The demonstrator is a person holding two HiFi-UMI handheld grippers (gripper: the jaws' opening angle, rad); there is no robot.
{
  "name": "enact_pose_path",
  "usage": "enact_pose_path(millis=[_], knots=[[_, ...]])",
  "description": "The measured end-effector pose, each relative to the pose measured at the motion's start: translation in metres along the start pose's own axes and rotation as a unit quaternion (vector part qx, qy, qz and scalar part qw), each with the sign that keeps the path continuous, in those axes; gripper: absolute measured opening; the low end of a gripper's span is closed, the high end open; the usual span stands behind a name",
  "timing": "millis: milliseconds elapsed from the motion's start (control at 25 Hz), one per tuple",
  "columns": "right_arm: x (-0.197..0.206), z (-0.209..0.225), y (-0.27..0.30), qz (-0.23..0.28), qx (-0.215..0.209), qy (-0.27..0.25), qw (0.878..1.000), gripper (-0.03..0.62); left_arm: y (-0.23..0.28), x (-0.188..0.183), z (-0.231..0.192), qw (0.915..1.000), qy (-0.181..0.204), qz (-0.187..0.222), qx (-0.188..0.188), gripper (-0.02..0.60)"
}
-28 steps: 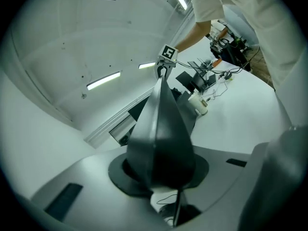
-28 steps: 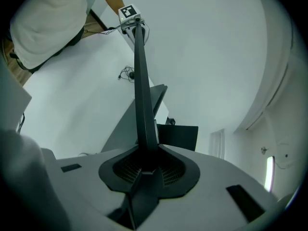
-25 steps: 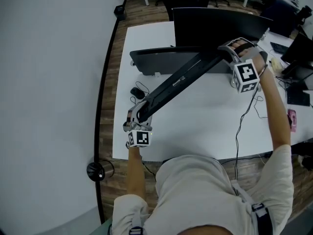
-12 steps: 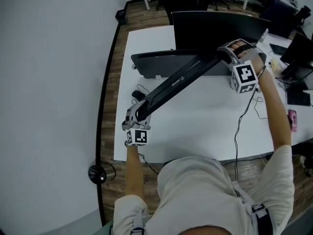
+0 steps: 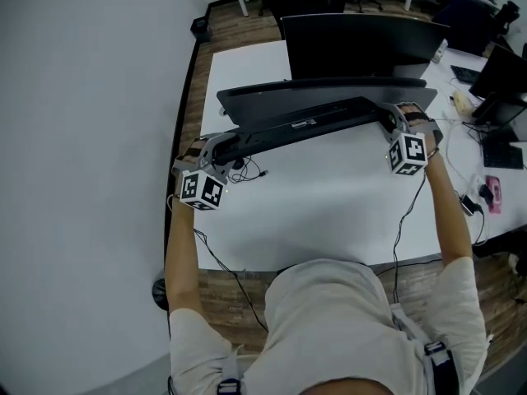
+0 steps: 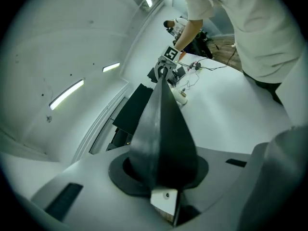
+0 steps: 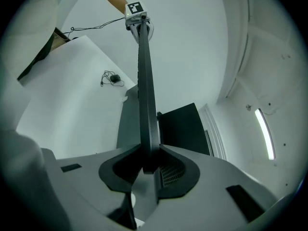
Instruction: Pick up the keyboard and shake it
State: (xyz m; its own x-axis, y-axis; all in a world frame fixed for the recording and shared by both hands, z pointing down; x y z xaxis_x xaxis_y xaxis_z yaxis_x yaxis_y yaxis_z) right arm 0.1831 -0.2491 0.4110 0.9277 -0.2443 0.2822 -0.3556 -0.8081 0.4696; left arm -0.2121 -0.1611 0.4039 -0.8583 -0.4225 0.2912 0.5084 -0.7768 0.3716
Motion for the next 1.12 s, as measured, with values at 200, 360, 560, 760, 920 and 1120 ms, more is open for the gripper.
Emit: enact_pose_path(millis=[200,360,560,760,920,1120], knots=[[0.019,-0.049,0.005,-0.003,0.013,0.079,0.997,0.117,0.013,-0.009,-0.027,0.9947,0.086,-0.004,0.055,0.091],[0.033,-0.081,0.007,-0.009,0.019,0.133,0.991,0.117,0.024,-0.026,-0.037,0.9860,0.142,-0.005,0.087,0.089],[0.044,-0.096,0.002,-0.014,0.033,0.157,0.987,0.115,0.030,-0.042,-0.040,0.9776,0.193,0.002,0.085,0.089],[0.053,-0.076,-0.006,-0.019,0.062,0.142,0.988,0.117,0.033,-0.049,-0.039,0.9773,0.204,0.011,0.056,0.087],[0.053,-0.053,-0.008,-0.017,0.061,0.109,0.992,0.117,0.031,-0.047,-0.035,0.9829,0.180,0.010,0.036,0.086],[0.043,-0.016,-0.008,-0.013,0.023,0.036,0.999,0.117,0.023,-0.038,-0.019,0.9941,0.105,-0.003,0.027,0.083]])
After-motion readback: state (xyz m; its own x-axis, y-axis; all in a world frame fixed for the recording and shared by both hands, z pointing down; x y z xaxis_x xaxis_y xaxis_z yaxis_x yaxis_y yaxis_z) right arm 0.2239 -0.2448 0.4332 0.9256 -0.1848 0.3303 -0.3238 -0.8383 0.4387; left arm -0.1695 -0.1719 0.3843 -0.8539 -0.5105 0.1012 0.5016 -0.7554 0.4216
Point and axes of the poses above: the fingertips, and each gripper's own axes: y forward along the fingers, z to its right, x out of its underside, the point moved 7 cm from there along -y, backward along the fingers, and after that the axes turned 8 degrees about y, right-handed, at the moved point
